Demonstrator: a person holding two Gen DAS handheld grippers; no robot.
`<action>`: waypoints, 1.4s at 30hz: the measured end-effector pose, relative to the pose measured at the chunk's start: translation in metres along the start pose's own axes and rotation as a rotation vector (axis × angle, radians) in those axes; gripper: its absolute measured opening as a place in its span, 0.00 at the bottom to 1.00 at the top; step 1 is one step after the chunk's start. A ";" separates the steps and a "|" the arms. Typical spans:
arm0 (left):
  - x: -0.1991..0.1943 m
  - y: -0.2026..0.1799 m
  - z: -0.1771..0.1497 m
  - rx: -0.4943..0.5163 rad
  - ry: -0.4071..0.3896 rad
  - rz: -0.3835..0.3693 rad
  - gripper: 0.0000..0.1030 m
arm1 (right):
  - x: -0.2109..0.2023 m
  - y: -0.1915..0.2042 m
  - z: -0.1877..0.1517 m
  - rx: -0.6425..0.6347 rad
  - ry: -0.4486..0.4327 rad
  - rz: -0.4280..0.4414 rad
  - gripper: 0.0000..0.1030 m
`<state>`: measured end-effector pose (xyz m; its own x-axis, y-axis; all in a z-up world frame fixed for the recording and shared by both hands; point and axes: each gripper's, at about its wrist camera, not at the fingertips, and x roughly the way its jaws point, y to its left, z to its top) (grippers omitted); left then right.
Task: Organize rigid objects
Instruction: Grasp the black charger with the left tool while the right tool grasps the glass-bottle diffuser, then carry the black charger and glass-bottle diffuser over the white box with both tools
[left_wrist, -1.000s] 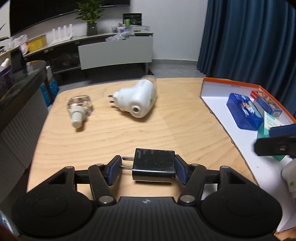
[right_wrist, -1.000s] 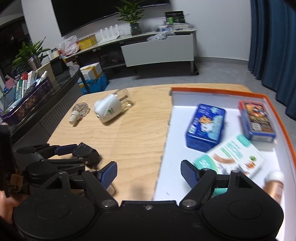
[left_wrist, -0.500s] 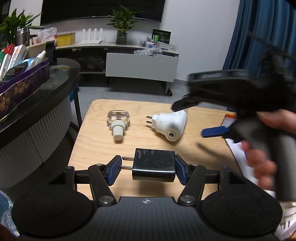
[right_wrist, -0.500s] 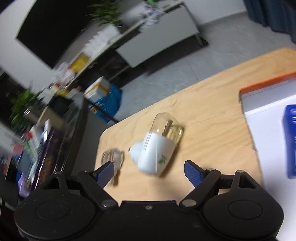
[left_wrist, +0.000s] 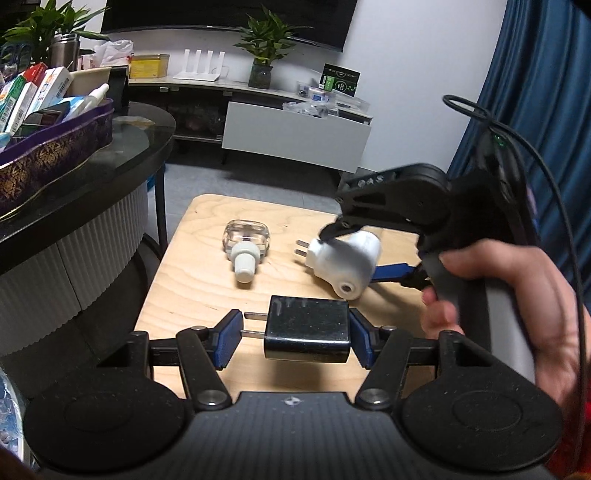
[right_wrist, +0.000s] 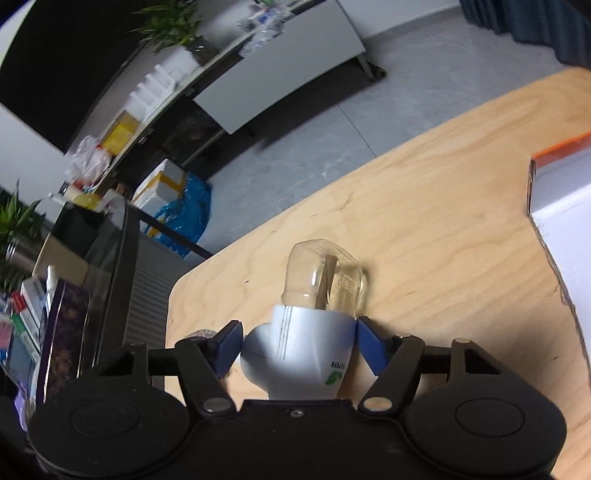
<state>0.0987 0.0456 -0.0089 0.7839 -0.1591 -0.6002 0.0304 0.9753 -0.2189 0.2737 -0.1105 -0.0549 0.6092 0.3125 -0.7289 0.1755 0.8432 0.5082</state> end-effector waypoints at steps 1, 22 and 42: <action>0.000 0.000 0.000 0.000 -0.002 0.002 0.60 | -0.005 0.000 -0.002 -0.025 -0.012 -0.005 0.78; -0.025 -0.026 -0.006 0.053 -0.016 -0.044 0.60 | -0.154 -0.017 -0.056 -0.415 -0.230 -0.050 0.37; -0.062 -0.157 -0.021 0.257 -0.040 -0.255 0.60 | -0.312 -0.132 -0.079 -0.353 -0.477 -0.220 0.37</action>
<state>0.0326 -0.1013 0.0465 0.7547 -0.4010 -0.5193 0.3787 0.9126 -0.1543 -0.0002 -0.2848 0.0691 0.8801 -0.0455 -0.4727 0.1198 0.9845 0.1283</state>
